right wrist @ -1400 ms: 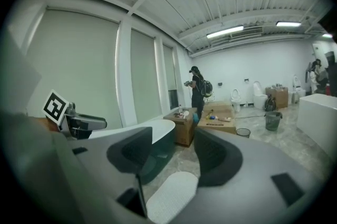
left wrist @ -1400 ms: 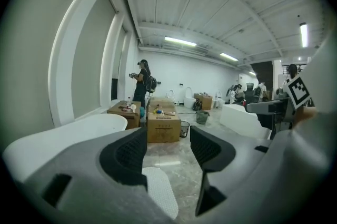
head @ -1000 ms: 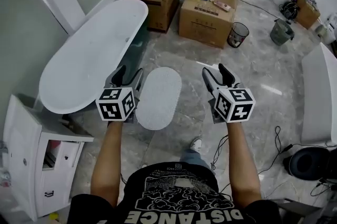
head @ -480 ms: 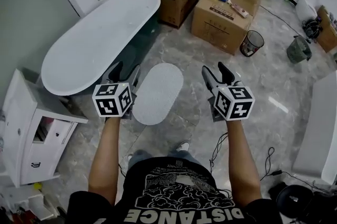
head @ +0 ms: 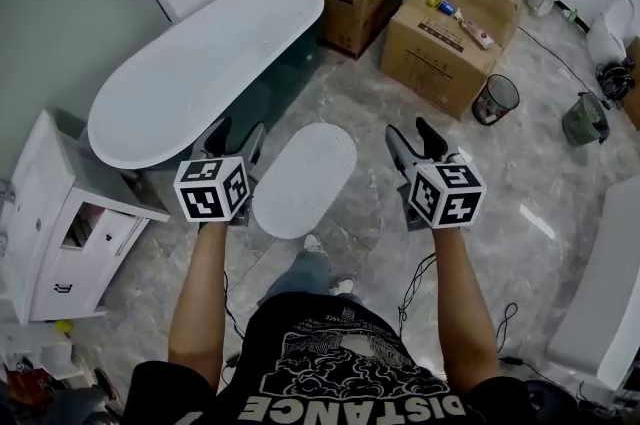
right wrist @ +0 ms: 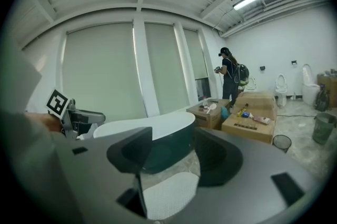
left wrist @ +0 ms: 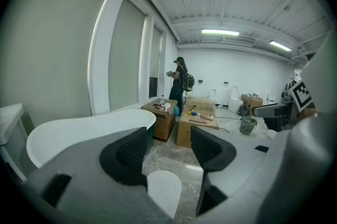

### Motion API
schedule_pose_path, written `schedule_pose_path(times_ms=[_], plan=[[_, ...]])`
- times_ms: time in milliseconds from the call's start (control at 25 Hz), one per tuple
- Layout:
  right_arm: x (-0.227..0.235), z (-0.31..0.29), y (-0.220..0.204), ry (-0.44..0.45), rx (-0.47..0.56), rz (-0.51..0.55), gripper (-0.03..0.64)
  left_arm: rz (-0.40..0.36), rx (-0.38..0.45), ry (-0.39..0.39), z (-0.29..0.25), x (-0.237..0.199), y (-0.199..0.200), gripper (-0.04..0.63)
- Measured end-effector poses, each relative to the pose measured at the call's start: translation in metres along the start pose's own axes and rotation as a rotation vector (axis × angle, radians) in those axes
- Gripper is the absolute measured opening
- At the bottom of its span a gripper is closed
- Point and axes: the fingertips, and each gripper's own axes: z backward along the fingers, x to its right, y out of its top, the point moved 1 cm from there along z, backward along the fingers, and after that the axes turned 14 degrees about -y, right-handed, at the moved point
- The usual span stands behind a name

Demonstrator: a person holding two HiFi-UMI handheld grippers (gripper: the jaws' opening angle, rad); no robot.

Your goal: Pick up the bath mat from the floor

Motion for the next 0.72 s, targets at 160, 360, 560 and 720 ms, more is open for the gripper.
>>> schedule_pose_path(times_ms=[160,360,560,720], plan=[[-0.001,-0.022,0.003,0.041,-0.009,0.028,0.242,0.021,0.024,0.042,-0.008,-0.013,0.005,0.270],[-0.004,-0.056,0.016,0.083,-0.009,0.059,0.242,0.049,0.043,0.076,-0.025,-0.029,0.013,0.270],[-0.009,-0.099,0.040,0.122,-0.006,0.084,0.247,0.057,0.033,0.112,-0.047,-0.053,0.023,0.270],[-0.015,-0.134,0.054,0.157,-0.007,0.104,0.249,0.072,0.031,0.136,-0.066,-0.073,0.029,0.270]])
